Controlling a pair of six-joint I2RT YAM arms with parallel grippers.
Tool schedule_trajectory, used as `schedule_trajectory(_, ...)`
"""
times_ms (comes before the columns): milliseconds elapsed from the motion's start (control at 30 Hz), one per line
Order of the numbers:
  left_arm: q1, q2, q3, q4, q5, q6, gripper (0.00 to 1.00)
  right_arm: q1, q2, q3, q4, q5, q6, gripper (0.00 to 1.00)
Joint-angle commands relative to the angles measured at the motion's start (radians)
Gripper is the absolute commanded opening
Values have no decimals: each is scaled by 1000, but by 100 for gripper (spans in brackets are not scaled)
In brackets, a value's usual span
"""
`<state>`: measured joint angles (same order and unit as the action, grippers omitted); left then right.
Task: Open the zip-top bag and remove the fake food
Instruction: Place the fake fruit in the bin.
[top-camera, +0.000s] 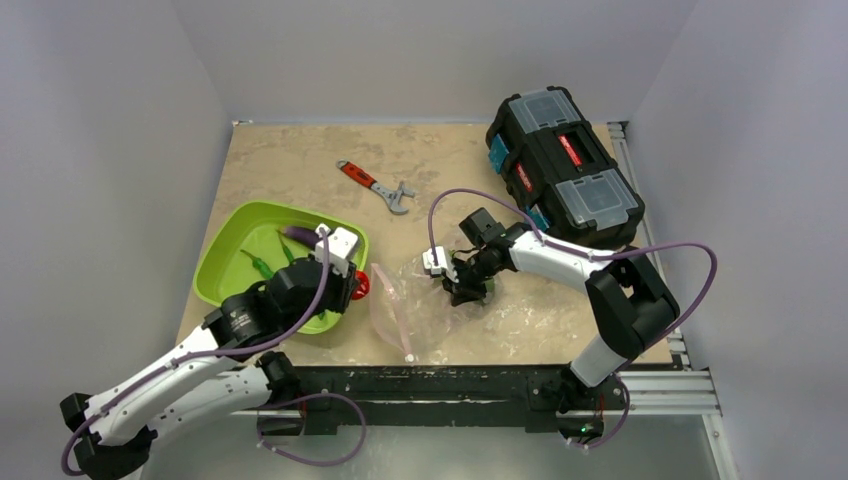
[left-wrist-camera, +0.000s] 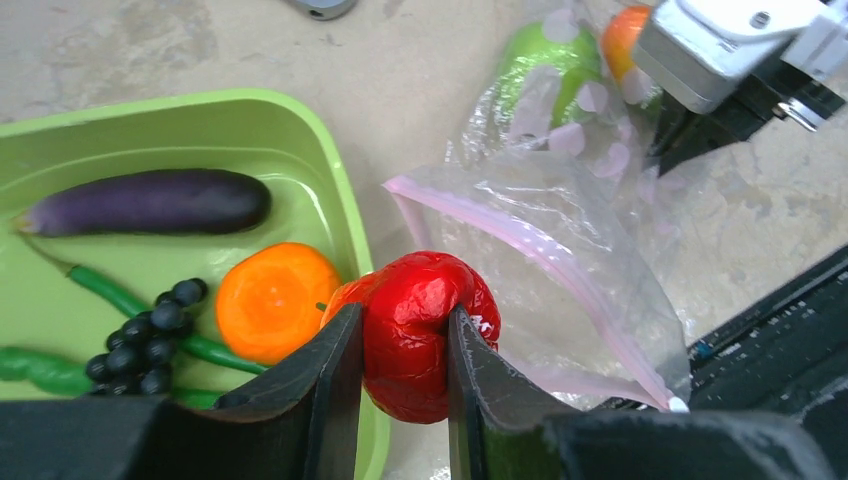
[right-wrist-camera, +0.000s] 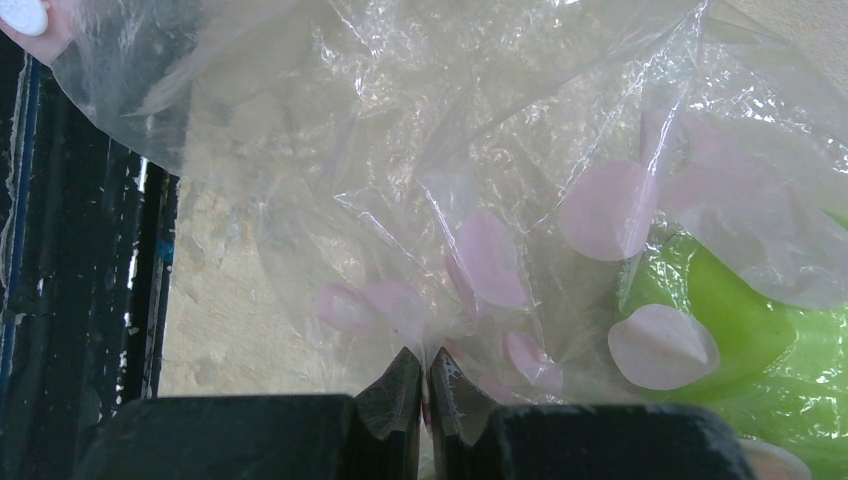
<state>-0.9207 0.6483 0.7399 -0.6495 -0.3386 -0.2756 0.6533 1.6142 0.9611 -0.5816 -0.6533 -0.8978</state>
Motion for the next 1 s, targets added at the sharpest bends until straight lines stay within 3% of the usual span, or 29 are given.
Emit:
schedule_trajectory(0,24,36,71,-71,-141,-28,0,-5,-33,16,11,-24,-2,5)
schedule_trajectory(100,60,54,57,-76,-194,-60,0,-6,-32,16,11,-24,-2,5)
schedule_trajectory(400,264,59,-25,-62,-157,-153,0,-7,-28,16,9,-20,-6,5)
schedule_trajectory(567,280,92,-11,-100,-292,-253,0,-6,-29,16,8,-20,-7,5)
schedule_trajectory(967,283,157,-40,-183,-379,-470,0,-6,-30,14,6,-17,-12,6)
